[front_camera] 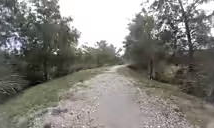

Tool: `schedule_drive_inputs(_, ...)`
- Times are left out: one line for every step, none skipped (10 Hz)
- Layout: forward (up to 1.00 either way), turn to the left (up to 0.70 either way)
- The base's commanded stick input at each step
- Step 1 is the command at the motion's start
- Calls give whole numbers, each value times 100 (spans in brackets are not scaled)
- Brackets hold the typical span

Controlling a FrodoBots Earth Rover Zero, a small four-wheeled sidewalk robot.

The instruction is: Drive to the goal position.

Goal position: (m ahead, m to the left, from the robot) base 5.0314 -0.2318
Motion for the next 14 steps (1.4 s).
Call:
schedule_drive_inputs(70,0)
schedule_drive_inputs(70,0)
schedule_drive_inputs(70,0)
schedule_drive_inputs(70,0)
schedule_drive_inputs(70,0)
schedule_drive_inputs(70,0)
schedule_drive_inputs(70,0)
schedule_drive_inputs(70,0)
schedule_drive_inputs(70,0)
schedule_drive_inputs(70,0)
schedule_drive_inputs(70,0)
schedule_drive_inputs(70,0)
schedule_drive_inputs(70,0)
schedule_drive_inputs(70,0)
